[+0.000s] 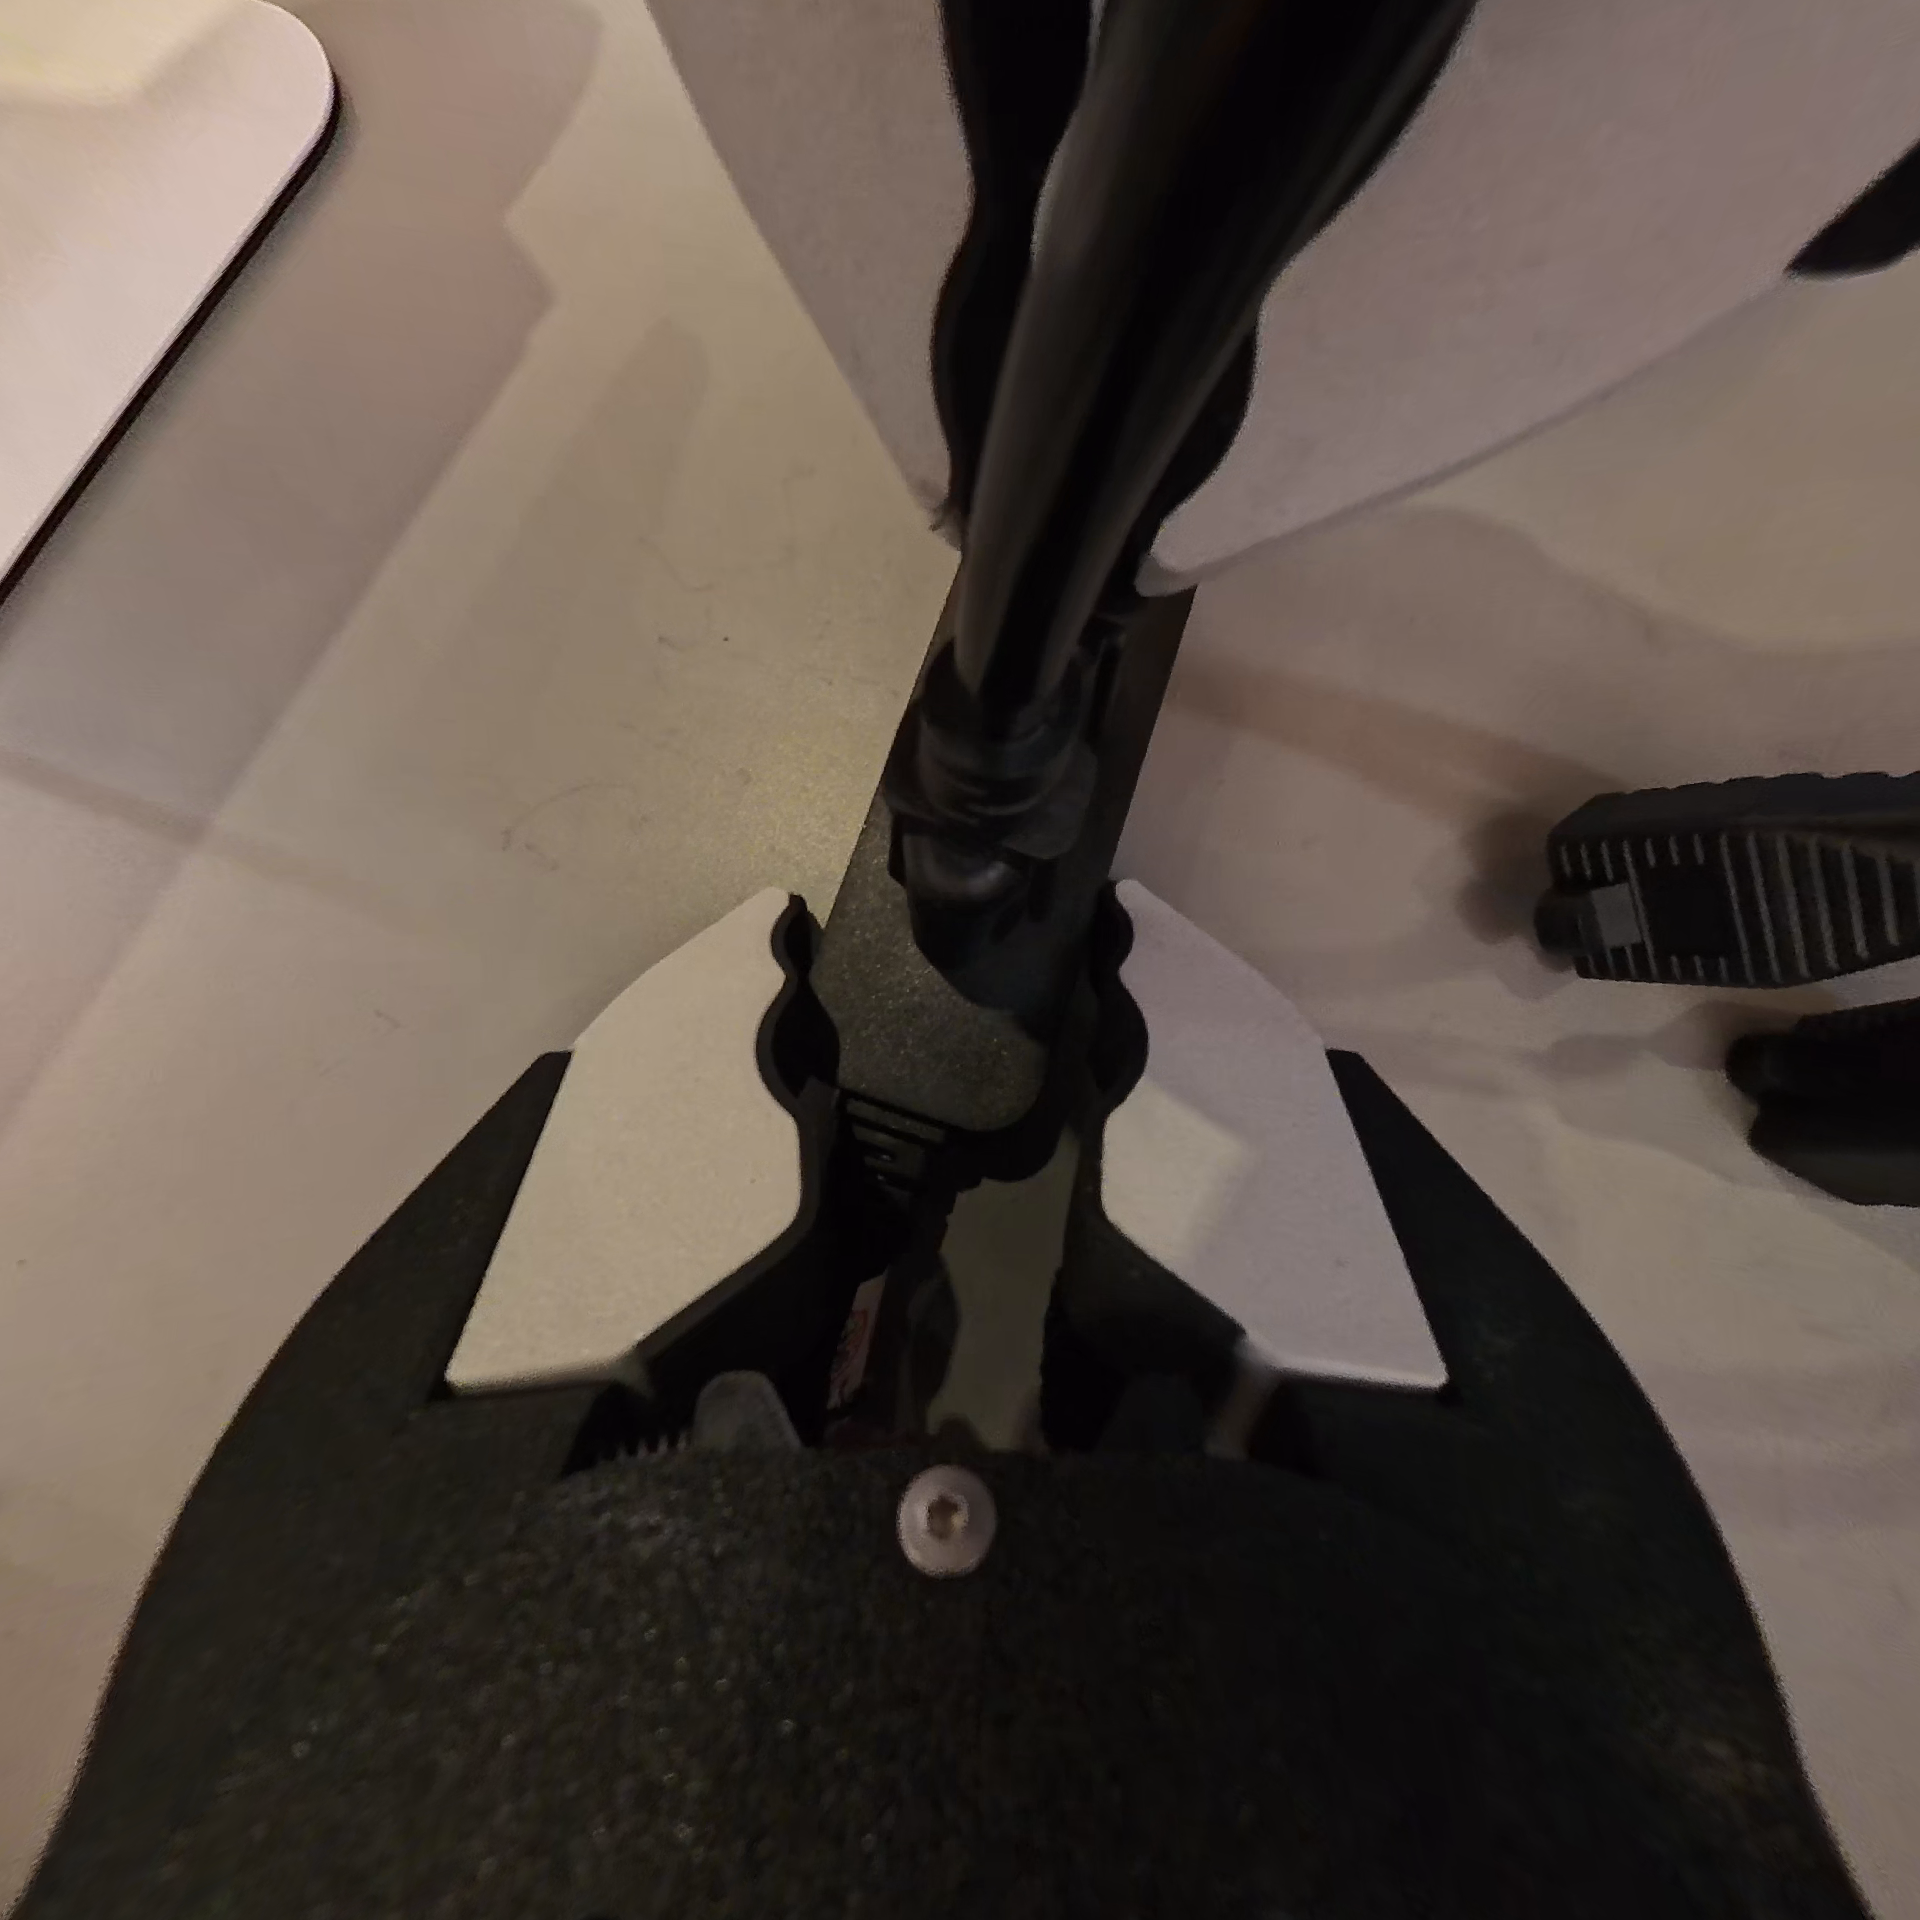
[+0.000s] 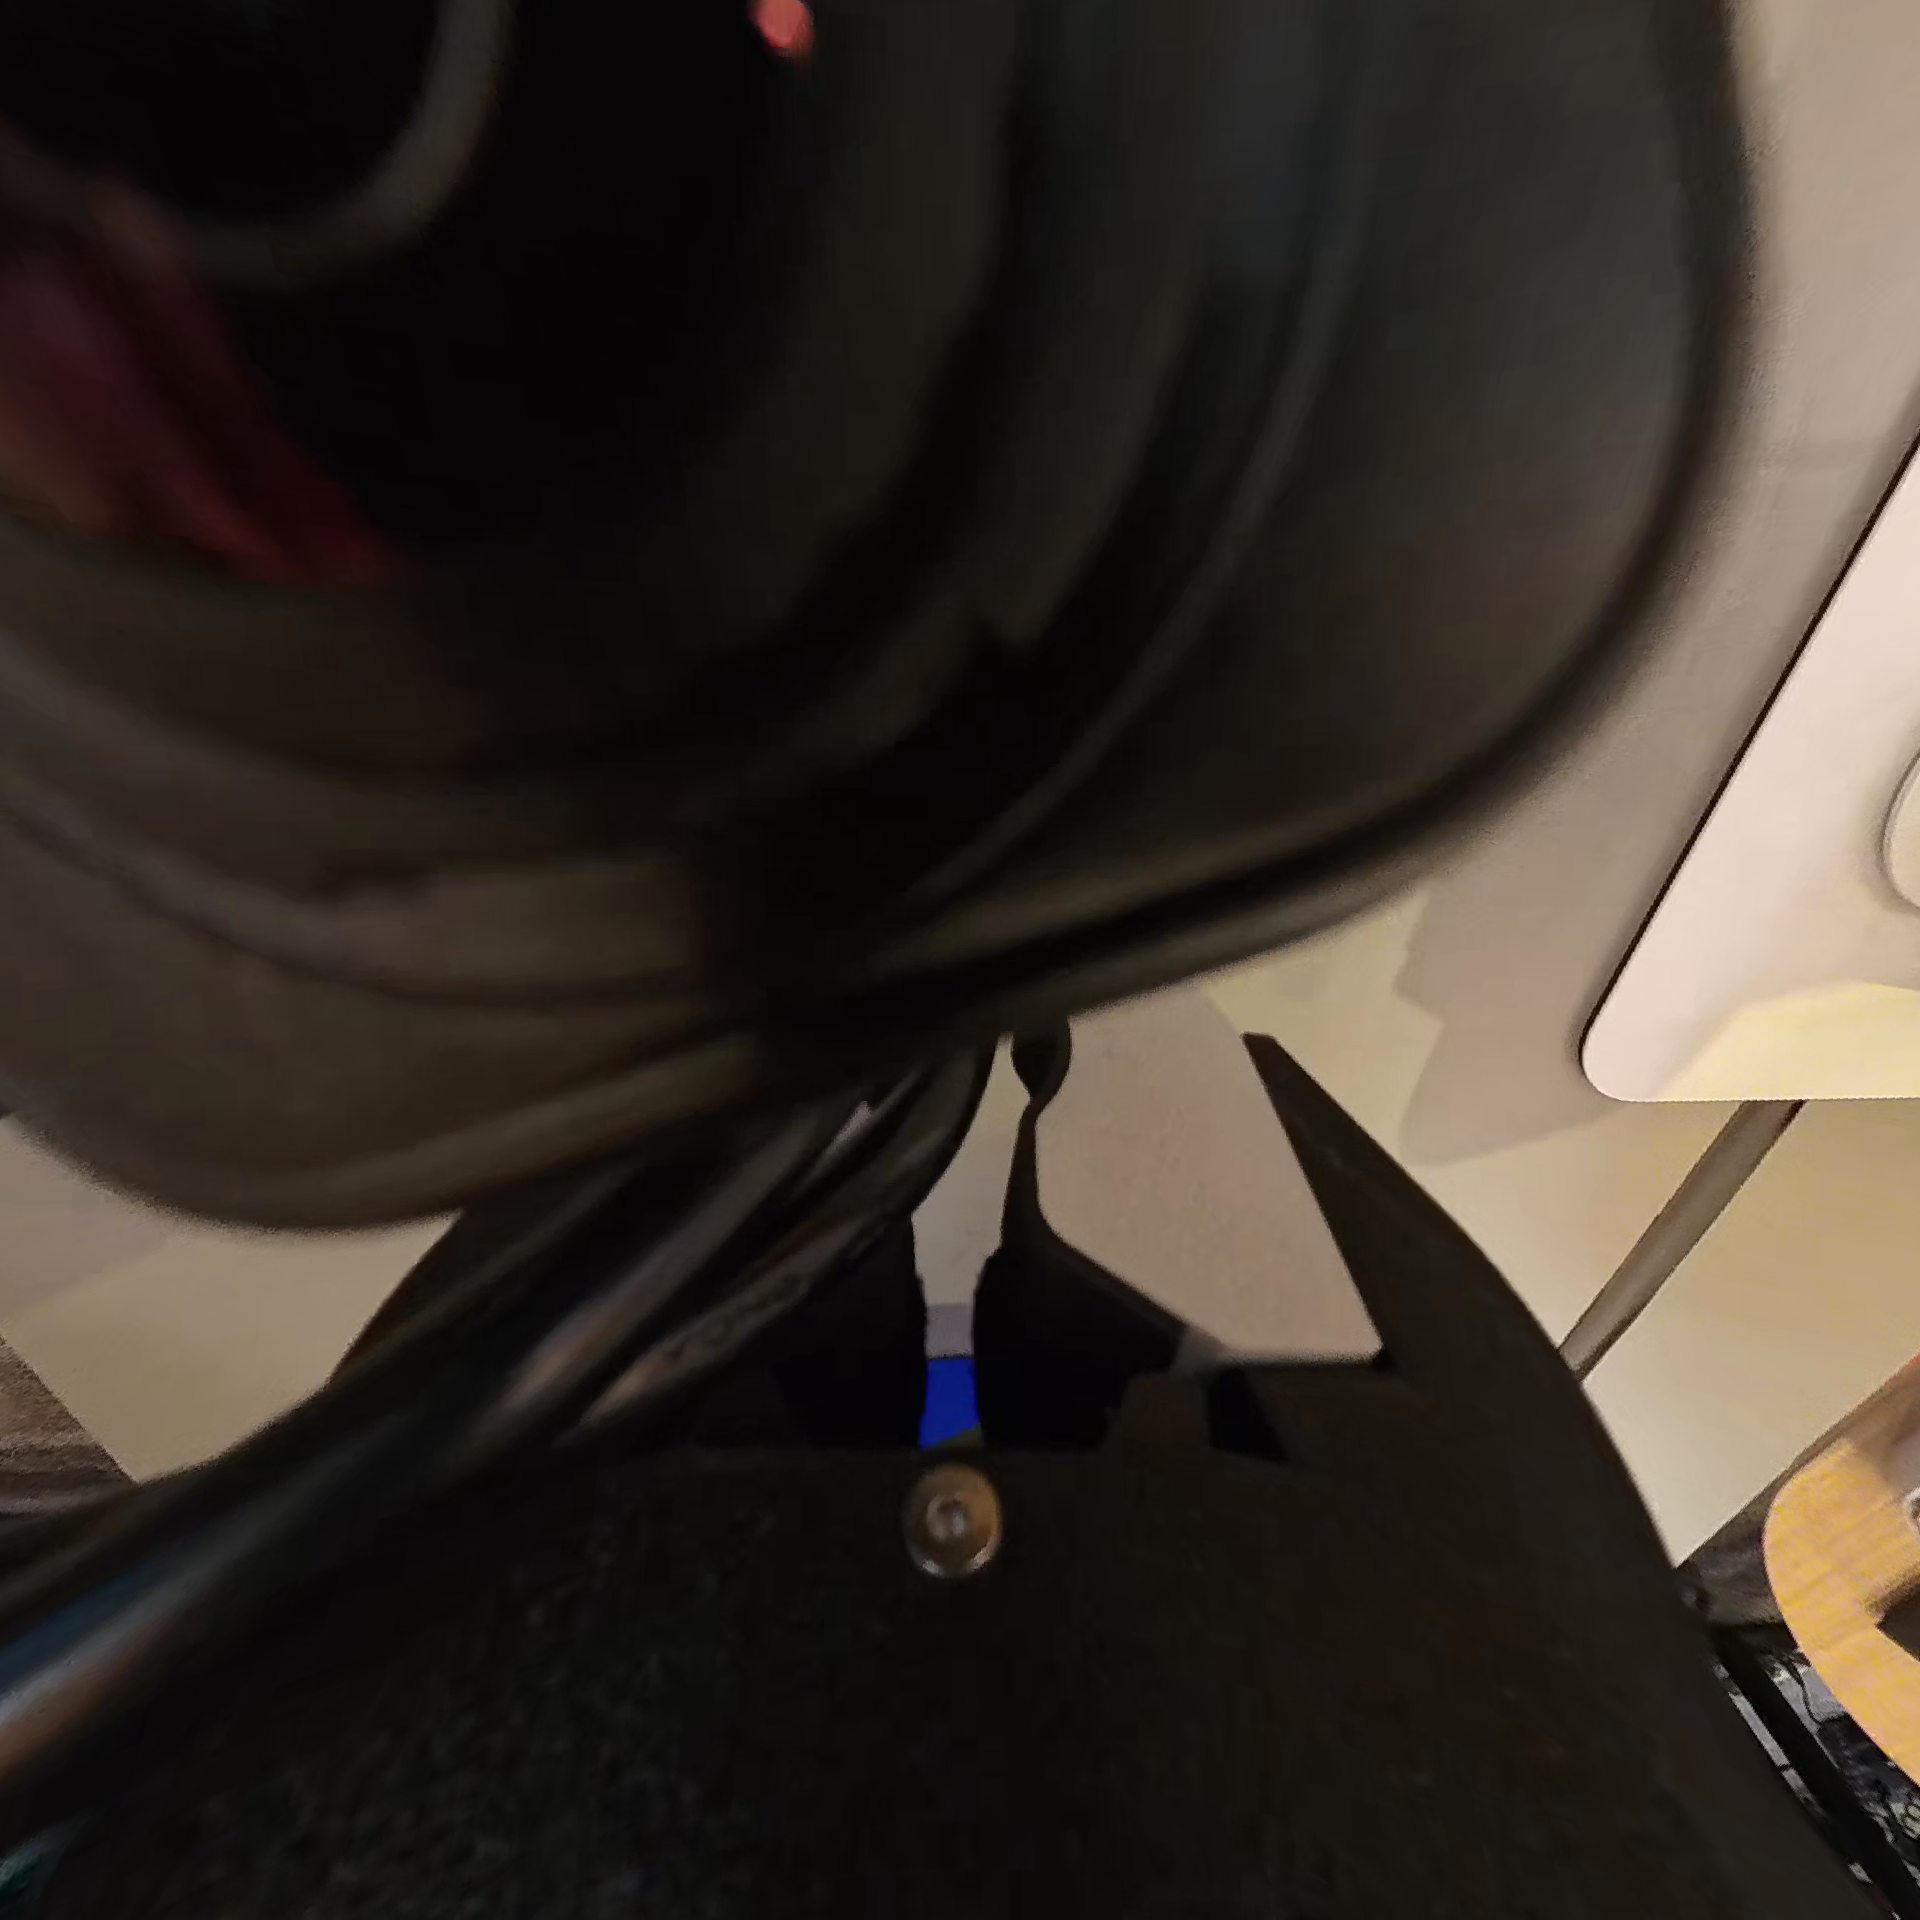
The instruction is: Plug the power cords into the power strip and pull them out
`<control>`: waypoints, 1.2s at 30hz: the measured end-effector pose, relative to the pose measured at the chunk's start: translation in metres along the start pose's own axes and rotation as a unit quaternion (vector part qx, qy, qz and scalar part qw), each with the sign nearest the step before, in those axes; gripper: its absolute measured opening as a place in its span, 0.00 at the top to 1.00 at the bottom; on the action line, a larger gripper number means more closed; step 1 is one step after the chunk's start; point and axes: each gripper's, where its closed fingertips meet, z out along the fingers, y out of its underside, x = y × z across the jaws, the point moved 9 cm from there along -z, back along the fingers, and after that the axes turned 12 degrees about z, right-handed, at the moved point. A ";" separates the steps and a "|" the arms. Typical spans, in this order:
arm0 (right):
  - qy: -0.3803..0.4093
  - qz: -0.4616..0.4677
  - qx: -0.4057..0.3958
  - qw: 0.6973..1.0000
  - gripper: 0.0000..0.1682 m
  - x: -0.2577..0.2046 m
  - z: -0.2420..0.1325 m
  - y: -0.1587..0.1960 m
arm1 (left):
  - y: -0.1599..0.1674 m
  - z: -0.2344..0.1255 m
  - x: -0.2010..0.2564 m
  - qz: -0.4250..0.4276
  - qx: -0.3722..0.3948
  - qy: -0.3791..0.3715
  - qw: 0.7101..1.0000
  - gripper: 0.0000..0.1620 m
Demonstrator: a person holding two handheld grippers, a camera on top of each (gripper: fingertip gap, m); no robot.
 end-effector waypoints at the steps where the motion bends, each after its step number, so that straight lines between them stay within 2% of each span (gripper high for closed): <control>1: -0.001 0.001 0.006 1.000 0.89 0.000 0.000 0.001 | 0.000 0.000 0.000 -0.001 0.000 -0.001 1.000 0.68; 7: 0.013 0.003 0.068 0.998 0.87 -0.001 -0.001 0.011 | 0.000 0.000 0.000 -0.004 0.000 -0.002 1.000 0.68; 9: -0.008 0.034 0.096 0.995 0.81 -0.003 -0.007 0.019 | 0.000 0.000 0.000 -0.002 0.001 0.000 1.000 0.68; 11: -0.024 0.067 0.139 0.988 0.80 -0.003 -0.021 0.032 | 0.000 0.000 0.000 0.002 0.002 0.004 1.000 0.68; 13: -0.008 0.110 0.186 0.976 0.78 -0.003 -0.038 0.050 | 0.000 0.000 -0.001 0.010 0.004 0.011 1.000 0.68; 15: 0.008 0.165 0.240 0.957 0.78 -0.007 -0.052 0.073 | 0.001 0.000 -0.003 0.018 0.005 0.016 1.000 0.68; 18: 0.012 0.258 0.354 0.899 0.78 -0.030 -0.059 0.107 | 0.001 0.000 -0.003 0.024 0.006 0.025 0.999 0.68; 22: 0.000 0.342 0.469 0.814 0.78 -0.092 -0.028 0.137 | -0.001 -0.002 -0.001 0.008 0.001 0.033 0.999 0.65; 25: 0.040 0.372 0.518 0.769 0.77 -0.125 0.003 0.148 | -0.005 -0.010 0.004 -0.009 0.006 0.032 0.999 0.59; 28: 0.073 0.380 0.536 0.751 0.76 -0.139 0.013 0.154 | -0.009 -0.035 0.015 -0.023 0.033 -0.003 0.999 0.63; 30: 0.079 0.373 0.532 0.756 0.76 -0.144 0.011 0.155 | -0.007 -0.057 0.027 -0.035 0.043 -0.047 0.997 0.64; 36: 0.104 0.393 0.538 0.739 0.77 -0.156 0.018 0.164 | 0.032 -0.111 0.103 -0.153 0.073 -0.137 0.976 0.69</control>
